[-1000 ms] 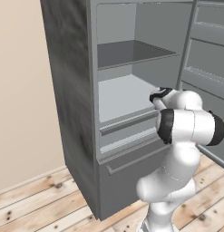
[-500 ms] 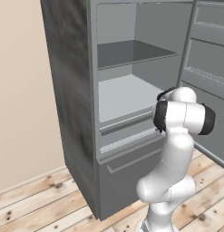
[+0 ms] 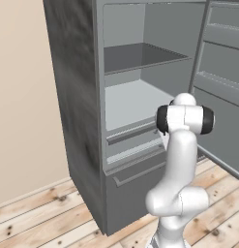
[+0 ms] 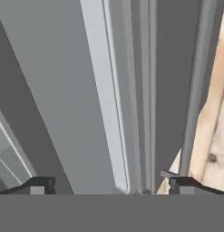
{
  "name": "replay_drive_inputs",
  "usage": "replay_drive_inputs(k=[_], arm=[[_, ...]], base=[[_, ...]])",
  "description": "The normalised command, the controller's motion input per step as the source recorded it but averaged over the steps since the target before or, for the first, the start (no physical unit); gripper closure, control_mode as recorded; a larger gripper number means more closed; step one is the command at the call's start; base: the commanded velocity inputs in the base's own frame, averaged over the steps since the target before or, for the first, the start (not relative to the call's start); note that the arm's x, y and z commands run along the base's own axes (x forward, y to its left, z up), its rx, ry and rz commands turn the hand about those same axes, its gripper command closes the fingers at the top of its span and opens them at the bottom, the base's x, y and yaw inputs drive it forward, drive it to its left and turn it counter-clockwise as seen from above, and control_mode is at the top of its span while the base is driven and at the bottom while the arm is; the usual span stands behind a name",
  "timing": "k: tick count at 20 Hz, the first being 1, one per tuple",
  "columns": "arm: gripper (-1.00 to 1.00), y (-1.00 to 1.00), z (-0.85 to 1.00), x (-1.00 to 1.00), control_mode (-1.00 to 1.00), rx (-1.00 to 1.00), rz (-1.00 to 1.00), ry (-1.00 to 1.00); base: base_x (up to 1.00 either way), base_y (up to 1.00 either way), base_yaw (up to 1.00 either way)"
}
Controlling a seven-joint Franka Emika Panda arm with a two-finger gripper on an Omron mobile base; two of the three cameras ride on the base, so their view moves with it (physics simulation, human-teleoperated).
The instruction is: Place the potato and carrot inside the fridge drawer. Close the drawer after placing the vegetables.
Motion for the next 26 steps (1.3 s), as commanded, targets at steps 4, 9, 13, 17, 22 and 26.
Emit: replay_drive_inputs(k=[4,9,13,17,22,26], arm=[[-1.0,0.18,-0.36,0.65,-1.0,0.08,0.04,0.0],[-1.0,0.12,-0.33,0.51,-1.0,0.07,0.02,0.0],[-1.0,0.18,-0.21,0.39,-1.0,0.04,0.0,0.0],[-1.0,0.31,-0.19,0.48,-1.0,0.0,0.0,0.0],[-1.0,0.25,-0.11,0.37,-1.0,0.0,0.0,0.0],[-1.0,0.26,-0.05,0.0,-1.0,0.0,0.0,0.0]], base=[[0.0,0.0,0.0],[0.0,0.0,0.0],[0.0,0.0,0.0],[0.0,0.0,0.0],[0.0,0.0,0.0],[0.0,0.0,0.0]])
